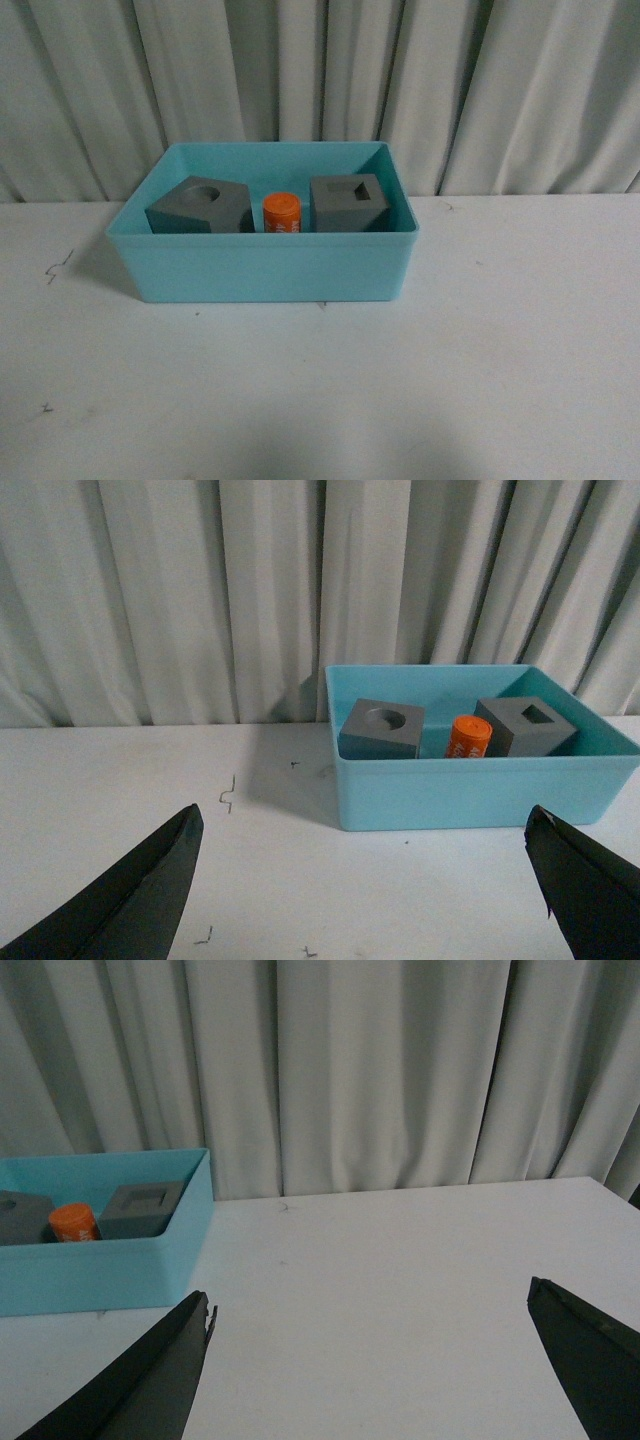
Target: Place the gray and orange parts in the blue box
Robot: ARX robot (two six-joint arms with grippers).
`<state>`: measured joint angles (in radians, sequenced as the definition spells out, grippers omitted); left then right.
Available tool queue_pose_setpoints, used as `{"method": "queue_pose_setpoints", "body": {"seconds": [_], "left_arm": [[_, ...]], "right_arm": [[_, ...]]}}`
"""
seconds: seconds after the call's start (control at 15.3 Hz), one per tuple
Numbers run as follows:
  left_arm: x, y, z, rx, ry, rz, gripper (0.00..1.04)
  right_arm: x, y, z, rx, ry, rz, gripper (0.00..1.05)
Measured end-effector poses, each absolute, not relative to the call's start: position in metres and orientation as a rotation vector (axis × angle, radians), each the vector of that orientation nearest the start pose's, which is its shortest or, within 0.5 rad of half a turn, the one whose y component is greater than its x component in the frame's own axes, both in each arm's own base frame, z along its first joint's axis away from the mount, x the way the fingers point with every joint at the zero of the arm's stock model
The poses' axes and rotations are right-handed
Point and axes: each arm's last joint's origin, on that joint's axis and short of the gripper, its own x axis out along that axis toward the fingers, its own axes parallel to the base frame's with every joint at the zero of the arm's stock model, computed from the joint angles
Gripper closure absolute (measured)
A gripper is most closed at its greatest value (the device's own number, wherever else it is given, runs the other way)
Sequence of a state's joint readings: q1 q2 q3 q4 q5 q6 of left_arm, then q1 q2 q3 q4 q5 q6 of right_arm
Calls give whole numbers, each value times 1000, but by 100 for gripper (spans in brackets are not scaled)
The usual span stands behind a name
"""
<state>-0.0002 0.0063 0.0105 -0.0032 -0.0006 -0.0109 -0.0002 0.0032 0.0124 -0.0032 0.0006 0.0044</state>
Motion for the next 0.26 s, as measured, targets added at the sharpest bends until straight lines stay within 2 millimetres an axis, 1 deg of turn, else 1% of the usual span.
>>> {"method": "queue_pose_setpoints", "body": {"seconds": [0.26], "left_arm": [[97,0,166,-11,-1,0,7]], "right_arm": [[97,0,167,4,-6,-1,6]]}}
